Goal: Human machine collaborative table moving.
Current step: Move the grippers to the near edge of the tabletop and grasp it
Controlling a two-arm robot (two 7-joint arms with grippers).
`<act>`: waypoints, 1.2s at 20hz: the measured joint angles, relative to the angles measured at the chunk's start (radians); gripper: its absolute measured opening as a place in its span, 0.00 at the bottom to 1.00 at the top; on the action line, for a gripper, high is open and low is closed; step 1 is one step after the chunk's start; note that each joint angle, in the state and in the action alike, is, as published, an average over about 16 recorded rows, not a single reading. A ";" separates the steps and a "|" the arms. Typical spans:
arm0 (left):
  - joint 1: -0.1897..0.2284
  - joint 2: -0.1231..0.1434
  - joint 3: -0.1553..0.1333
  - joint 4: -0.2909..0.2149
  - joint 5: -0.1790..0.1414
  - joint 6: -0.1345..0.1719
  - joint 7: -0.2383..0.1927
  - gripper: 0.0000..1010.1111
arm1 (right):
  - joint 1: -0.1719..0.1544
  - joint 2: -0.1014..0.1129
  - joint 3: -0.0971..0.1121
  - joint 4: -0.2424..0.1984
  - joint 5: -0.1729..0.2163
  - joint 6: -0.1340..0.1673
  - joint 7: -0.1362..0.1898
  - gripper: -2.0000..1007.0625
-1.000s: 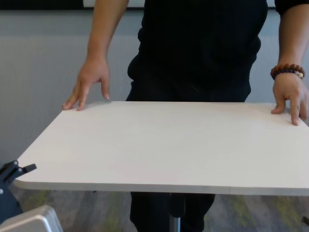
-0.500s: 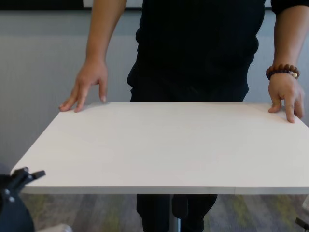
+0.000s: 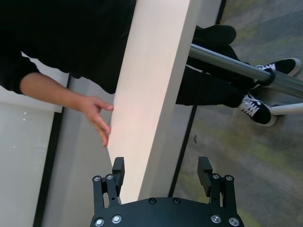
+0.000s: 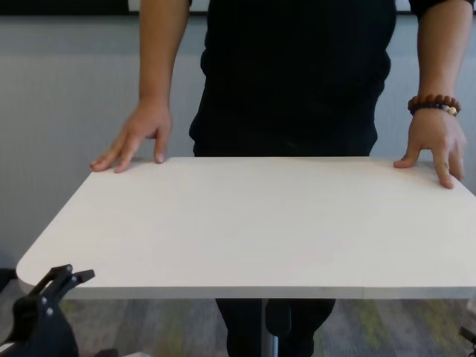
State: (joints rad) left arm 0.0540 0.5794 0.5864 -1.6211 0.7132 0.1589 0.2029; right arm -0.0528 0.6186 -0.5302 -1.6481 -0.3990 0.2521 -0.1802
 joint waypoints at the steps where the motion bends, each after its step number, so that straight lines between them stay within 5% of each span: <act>1: -0.007 -0.009 0.004 0.009 0.009 0.003 -0.001 0.99 | 0.003 -0.003 0.001 0.008 -0.001 -0.005 0.002 1.00; 11: -0.076 -0.103 0.024 0.130 0.076 0.013 0.014 0.99 | 0.025 -0.031 0.007 0.072 -0.018 -0.050 0.023 1.00; 24: -0.127 -0.178 -0.005 0.252 0.090 -0.007 0.032 0.99 | 0.041 -0.058 0.008 0.105 -0.054 -0.061 0.052 1.00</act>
State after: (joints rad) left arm -0.0735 0.4019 0.5812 -1.3690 0.8029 0.1520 0.2348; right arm -0.0118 0.5604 -0.5221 -1.5431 -0.4533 0.1910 -0.1287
